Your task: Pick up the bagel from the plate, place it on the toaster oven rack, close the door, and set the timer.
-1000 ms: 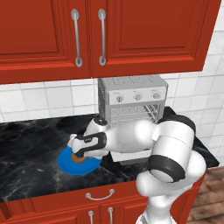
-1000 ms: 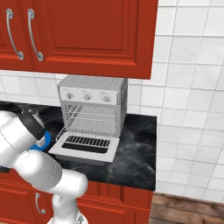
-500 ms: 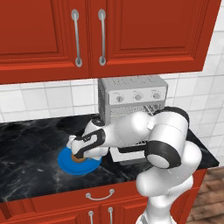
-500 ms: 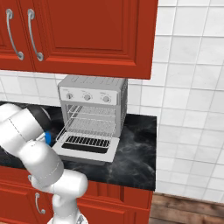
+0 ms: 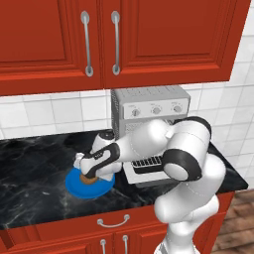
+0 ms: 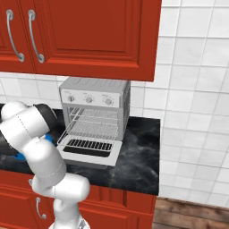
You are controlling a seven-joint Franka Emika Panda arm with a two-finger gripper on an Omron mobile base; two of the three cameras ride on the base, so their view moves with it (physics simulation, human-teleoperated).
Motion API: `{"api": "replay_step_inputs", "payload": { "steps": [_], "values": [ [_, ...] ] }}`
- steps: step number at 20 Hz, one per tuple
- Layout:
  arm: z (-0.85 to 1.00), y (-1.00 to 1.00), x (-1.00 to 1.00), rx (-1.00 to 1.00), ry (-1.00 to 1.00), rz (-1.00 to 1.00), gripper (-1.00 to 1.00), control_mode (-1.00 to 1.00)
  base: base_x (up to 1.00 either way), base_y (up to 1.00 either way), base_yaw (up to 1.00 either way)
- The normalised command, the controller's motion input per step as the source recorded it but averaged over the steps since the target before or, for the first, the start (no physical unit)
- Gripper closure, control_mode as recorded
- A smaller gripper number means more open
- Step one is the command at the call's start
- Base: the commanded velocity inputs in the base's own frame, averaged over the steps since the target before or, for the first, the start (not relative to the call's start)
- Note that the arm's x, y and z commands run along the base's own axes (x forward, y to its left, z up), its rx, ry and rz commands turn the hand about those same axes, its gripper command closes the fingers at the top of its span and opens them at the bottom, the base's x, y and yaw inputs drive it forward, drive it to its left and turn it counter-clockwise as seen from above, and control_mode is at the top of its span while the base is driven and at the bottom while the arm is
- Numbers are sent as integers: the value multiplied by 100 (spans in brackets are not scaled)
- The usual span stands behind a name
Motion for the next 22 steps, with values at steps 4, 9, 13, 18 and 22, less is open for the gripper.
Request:
{"api": "replay_step_inputs", "payload": {
  "steps": [4, 9, 13, 18, 22],
  "values": [
    [-42, -5, -1, 0, -6, 0, 100, -100, 0, 0, 0],
    [-24, -18, -14, 0, -11, 0, 100, -100, 0, 0, 0],
    [-9, -26, -17, 0, -13, 0, 100, -100, 0, 0, 0],
    [-3, -23, -11, 3, -10, 0, 100, -100, 0, 0, 0],
    [40, -6, -34, 8, -14, 0, 100, -100, 0, 0, 0]
  ]
}}
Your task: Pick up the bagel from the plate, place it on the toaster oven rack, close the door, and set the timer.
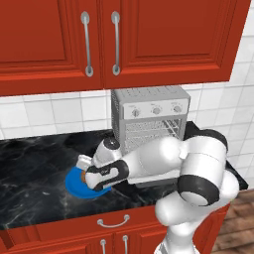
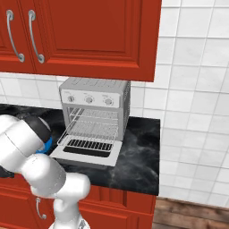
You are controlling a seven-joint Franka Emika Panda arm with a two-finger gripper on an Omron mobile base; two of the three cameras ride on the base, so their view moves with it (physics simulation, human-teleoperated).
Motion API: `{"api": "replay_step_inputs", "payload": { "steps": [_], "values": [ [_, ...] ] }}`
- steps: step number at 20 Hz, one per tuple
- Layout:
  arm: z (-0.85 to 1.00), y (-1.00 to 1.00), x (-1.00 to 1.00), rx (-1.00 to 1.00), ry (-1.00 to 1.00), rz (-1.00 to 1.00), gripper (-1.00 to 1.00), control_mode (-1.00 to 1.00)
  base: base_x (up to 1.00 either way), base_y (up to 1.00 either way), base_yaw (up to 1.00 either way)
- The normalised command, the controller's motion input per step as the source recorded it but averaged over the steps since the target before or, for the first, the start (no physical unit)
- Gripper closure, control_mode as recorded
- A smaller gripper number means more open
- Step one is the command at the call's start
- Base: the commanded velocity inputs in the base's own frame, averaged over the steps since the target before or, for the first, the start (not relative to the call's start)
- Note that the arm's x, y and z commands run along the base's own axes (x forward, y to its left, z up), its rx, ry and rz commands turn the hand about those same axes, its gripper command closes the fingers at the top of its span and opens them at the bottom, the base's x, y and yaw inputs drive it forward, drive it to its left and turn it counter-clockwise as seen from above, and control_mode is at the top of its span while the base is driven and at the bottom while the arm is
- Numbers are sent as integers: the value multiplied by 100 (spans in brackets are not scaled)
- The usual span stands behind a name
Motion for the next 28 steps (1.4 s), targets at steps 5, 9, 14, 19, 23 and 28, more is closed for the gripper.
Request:
{"api": "replay_step_inputs", "payload": {
  "steps": [5, 9, 14, 19, 23, 28],
  "values": [
    [100, 0, -58, 14, -18, 0, 100, -100, 0, 0, 0],
    [100, -18, -45, 12, -4, -1, 100, -100, 0, 0, 0],
    [100, -52, -35, 11, 0, -1, 100, -100, 0, 0, 0],
    [100, -51, -11, 5, 0, -3, 100, -100, 0, 0, 0],
    [100, -51, -1, 0, 0, -6, 100, -100, 0, 0, 0],
    [48, -82, 1, -6, 7, -9, 100, -100, 0, 0, 0]
  ]
}}
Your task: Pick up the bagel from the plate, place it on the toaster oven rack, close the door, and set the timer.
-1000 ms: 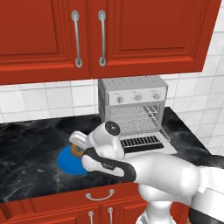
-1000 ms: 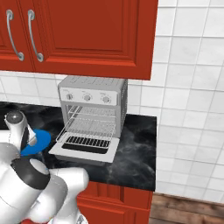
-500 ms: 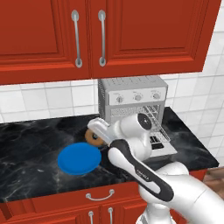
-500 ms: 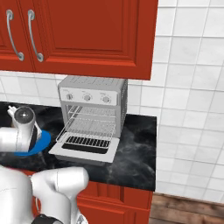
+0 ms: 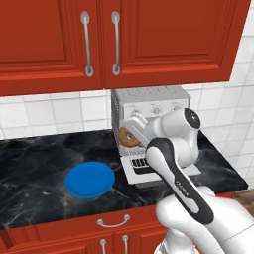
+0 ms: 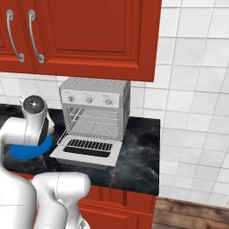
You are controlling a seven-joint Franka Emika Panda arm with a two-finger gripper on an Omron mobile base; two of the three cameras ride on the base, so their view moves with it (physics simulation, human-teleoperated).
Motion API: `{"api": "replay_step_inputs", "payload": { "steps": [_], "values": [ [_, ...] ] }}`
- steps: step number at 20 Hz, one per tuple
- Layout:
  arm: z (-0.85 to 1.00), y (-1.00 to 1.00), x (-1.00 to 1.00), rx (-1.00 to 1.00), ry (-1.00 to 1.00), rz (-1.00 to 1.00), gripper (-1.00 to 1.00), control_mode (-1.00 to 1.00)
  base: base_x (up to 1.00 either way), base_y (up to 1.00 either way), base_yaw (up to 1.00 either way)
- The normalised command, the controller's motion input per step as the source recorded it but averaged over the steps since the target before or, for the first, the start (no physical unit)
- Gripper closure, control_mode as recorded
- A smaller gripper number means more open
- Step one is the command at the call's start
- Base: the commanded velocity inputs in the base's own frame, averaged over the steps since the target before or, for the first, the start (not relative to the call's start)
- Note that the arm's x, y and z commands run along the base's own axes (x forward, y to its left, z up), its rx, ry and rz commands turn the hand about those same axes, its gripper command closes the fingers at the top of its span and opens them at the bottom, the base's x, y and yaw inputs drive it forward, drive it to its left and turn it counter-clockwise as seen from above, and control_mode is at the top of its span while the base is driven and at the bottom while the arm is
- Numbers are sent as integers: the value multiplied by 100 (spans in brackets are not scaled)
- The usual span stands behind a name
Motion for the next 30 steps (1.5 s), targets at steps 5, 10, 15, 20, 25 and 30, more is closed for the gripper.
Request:
{"api": "replay_step_inputs", "payload": {
  "steps": [5, 10, 15, 20, 25, 30],
  "values": [
    [-6, -98, 0, -13, 4, -3, 100, -100, 0, 0, 0],
    [-22, -69, 0, -4, 0, 0, 100, -100, 0, 0, 0],
    [-36, -61, 1, 0, -3, 0, 100, -100, 0, 0, 0],
    [-25, -51, 14, 0, 0, 0, 100, -100, 0, 0, 0],
    [-16, -34, 32, -3, 0, 0, 100, -100, 0, 0, 0],
    [-27, -13, 27, -5, 2, 0, 100, -100, 0, 0, 0]
  ]
}}
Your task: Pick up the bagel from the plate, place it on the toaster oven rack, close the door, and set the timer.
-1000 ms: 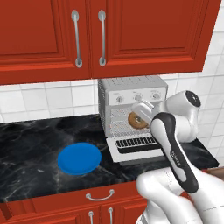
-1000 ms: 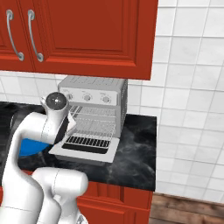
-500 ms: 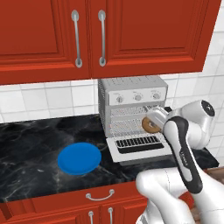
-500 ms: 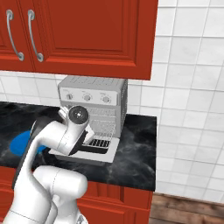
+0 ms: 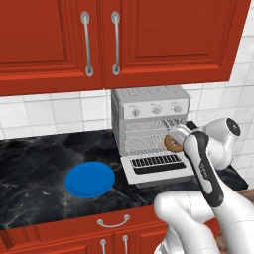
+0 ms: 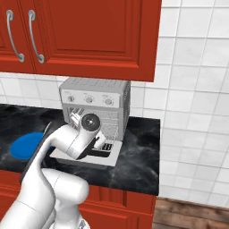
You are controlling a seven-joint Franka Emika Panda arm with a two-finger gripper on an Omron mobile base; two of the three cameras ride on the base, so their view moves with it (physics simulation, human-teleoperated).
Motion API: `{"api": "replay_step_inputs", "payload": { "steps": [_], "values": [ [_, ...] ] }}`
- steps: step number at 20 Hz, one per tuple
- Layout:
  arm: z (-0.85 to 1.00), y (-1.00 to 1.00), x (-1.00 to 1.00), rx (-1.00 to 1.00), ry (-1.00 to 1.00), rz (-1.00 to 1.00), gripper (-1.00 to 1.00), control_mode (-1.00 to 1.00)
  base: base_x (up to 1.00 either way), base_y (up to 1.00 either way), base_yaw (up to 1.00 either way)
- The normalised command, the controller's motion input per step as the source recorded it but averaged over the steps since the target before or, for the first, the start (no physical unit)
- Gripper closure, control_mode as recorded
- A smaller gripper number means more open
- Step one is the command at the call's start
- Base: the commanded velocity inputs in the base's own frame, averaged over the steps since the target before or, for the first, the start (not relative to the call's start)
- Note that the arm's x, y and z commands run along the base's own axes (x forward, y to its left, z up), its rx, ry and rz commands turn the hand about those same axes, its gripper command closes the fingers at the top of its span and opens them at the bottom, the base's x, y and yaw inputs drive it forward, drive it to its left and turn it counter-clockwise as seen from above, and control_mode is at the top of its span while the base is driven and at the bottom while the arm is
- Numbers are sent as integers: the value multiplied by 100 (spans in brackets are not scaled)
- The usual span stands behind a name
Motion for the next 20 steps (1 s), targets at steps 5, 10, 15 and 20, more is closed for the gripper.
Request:
{"api": "replay_step_inputs", "payload": {
  "steps": [5, 10, 15, 20],
  "values": [
    [-27, 0, 40, -1, 7, 1, 100, -100, 0, 0, 0],
    [-23, 0, 46, 0, 7, 5, 100, -100, 0, 0, 0],
    [-30, 0, 47, 0, 7, 6, 100, -100, 0, 0, 0],
    [-30, 0, 41, 0, 5, 8, 100, -100, 0, 0, 0]
  ]
}}
